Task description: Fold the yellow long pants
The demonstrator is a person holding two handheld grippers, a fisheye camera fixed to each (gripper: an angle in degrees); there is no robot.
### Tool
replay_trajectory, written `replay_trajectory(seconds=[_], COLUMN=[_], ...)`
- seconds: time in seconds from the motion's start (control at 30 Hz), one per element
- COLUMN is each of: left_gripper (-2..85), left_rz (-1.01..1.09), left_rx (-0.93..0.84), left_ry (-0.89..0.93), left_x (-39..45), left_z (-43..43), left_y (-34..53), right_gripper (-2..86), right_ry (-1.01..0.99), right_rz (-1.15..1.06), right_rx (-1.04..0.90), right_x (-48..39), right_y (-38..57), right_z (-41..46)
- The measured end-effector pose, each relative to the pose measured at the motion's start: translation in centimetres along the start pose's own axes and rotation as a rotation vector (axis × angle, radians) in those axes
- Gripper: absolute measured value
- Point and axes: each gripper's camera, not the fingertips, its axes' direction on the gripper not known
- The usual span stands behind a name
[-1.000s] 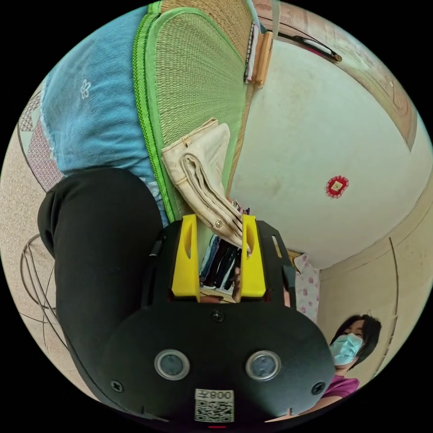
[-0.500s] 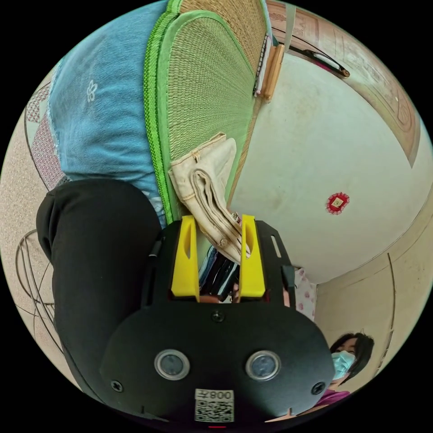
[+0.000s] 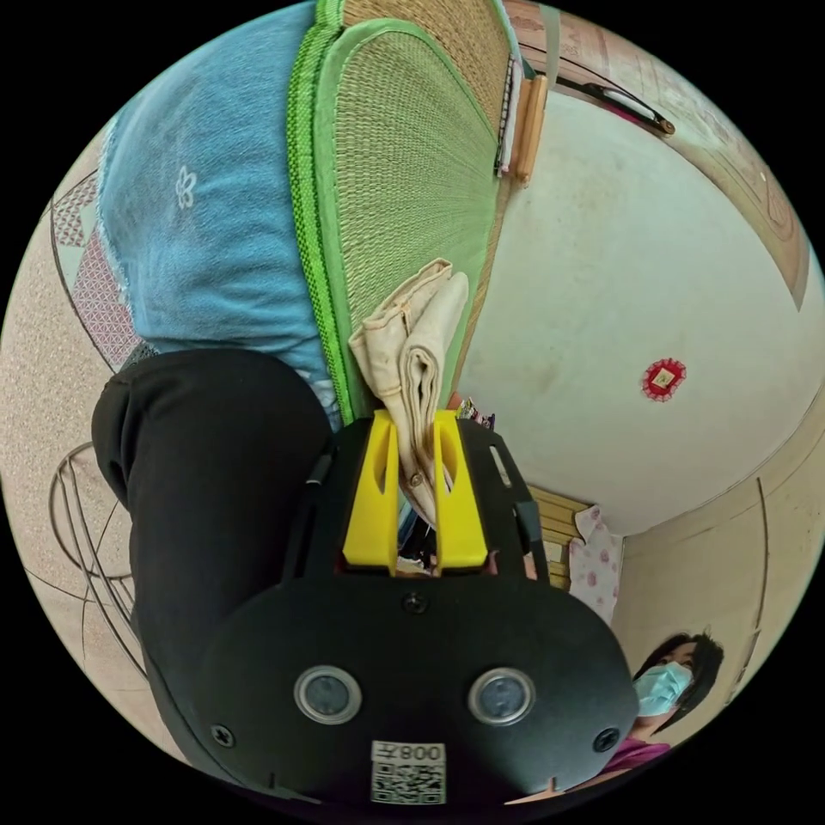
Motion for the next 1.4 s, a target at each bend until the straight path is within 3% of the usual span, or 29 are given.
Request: replay_trajectory(seconds=[0.67, 1.4], left_gripper=[7.2, 7.0], left_rz=[0.160, 0.294], left_rx=[-0.057, -0.127], left_ry=[-0.070, -0.064], left_x=[7.1, 18.7], left_z=[14.9, 45.3], left_y=[3.1, 5.0], right_gripper=[2.1, 1.9], right_ry=[0.000, -0.047], right_rz=[-0.031, -0.173], right_rx=[-0.004, 0.065], right_x=[5.1, 6.4], right_y=[4.6, 11.7], right_z=[-8.5, -21.9])
